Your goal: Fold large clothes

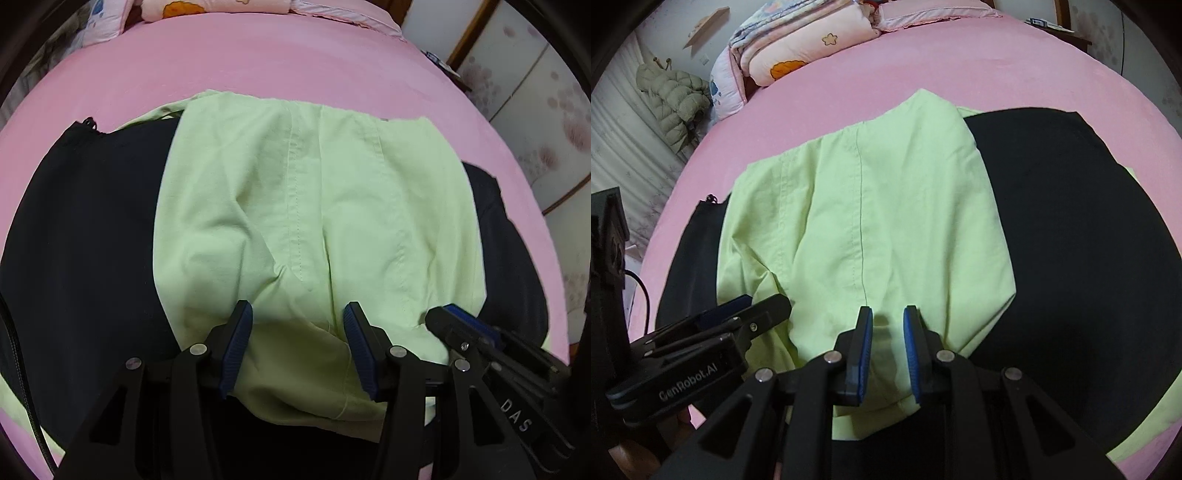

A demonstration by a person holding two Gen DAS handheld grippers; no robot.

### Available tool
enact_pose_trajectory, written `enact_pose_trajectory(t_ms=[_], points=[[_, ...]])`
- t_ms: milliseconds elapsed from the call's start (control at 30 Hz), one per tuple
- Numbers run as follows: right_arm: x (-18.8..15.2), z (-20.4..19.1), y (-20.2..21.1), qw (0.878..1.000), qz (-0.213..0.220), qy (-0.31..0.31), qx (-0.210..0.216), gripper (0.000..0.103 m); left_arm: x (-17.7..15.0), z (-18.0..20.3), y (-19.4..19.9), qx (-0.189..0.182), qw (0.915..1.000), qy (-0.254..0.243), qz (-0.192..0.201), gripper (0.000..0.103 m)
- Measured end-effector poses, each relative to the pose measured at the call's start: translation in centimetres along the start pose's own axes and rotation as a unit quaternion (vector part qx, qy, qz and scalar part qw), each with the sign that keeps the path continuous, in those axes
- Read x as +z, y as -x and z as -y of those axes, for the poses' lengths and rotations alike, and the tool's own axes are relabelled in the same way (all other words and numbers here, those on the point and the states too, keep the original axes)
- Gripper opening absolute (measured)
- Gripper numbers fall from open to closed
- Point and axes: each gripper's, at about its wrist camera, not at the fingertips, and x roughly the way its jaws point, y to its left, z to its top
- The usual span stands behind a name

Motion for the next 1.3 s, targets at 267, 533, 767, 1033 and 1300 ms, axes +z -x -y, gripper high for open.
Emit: enact_pose_trajectory(t_ms=[267, 533, 767, 1033, 1300], points=[[0.3, -1.1, 0.1, 0.999, -0.014, 0.013, -0.031, 0.017, 0.1, 0.7, 0.6, -0.018, 0.9998, 0.003, -0.010, 0.057], [0.2, -1.8, 2.6, 1.000, -0.010, -0.007, -0.025, 0.017, 0.0, -0.5, 4.1, -0.025, 0.9995, 0.015, -0.010, 0.076], [-0.5, -3.8, 7.8, 1.000, 0.006, 0.015, -0.006, 0.019, 0.3, -1.1, 9.5, -0.046, 0.9983, 0.037, 0.002, 0.076], [-0.6, -6.7, 15.9, 0.999, 0.034, 0.032, 0.012, 0.019, 0.6, -1.0, 17.5, -0.072, 0.9959, 0.047, 0.030, 0.076], [-0.9, -8.7, 23.9, 0.997, 0.072, 0.029, 0.020, 0.019, -0.2, -0.5, 25.0, -0.079, 0.9947, 0.041, 0.052, 0.078]])
